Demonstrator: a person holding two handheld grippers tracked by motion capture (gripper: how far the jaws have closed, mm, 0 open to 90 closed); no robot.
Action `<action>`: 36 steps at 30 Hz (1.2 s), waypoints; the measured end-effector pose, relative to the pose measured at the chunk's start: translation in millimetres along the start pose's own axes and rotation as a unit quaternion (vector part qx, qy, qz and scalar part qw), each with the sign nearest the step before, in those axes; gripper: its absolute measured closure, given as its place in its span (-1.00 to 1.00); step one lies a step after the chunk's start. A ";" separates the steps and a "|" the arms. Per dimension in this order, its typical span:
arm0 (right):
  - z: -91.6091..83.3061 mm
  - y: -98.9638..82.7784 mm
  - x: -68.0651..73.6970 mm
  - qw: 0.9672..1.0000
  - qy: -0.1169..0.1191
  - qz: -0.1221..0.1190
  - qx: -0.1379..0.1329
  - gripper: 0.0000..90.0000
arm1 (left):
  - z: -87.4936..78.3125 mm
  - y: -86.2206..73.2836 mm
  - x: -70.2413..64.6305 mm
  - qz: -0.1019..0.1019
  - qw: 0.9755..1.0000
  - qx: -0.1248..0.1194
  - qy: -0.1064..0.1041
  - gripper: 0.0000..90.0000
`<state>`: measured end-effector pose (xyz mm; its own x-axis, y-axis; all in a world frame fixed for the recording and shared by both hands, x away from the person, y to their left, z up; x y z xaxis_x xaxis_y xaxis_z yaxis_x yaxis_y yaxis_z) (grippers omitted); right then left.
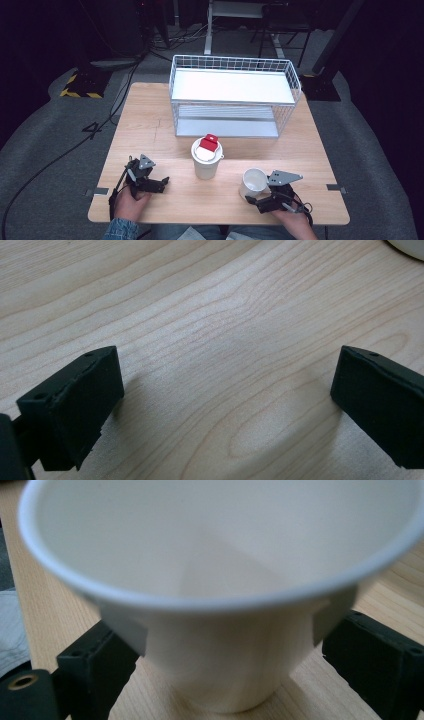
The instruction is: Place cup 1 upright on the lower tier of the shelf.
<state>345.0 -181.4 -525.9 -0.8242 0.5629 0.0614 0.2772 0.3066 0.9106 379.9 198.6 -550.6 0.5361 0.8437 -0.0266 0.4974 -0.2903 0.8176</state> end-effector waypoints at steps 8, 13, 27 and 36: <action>6.7 1.1 1.6 1.000 0.002 -0.002 -0.008 -0.66 | 0.0 0.0 0.0 0.000 1.000 0.000 0.000 -0.98; 7.5 2.2 4.0 1.000 0.006 -0.007 -0.013 -0.58 | 0.0 0.0 0.0 0.000 1.000 0.000 0.000 -0.98; 6.9 2.5 4.6 1.000 0.002 -0.016 -0.009 -0.49 | 0.0 0.0 0.0 0.000 1.000 0.000 0.000 -0.98; 6.6 3.6 6.1 1.000 0.005 -0.018 -0.008 -0.49 | 0.0 0.0 0.0 0.000 1.000 0.000 0.000 -0.98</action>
<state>344.3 -171.9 -525.0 -0.8386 0.5437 0.0329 0.2399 0.3144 0.9185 380.0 198.7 -550.6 0.5362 0.8437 -0.0265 0.4974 -0.2904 0.8175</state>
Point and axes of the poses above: each handheld gripper's, and its own axes: z roughly forward along the jaws, y roughly out of its top, x roughly to its left, the point moved 6 cm from there along z, roughly forward along the jaws, and after that the axes turned 13 degrees about -x, right-handed, at the moved point
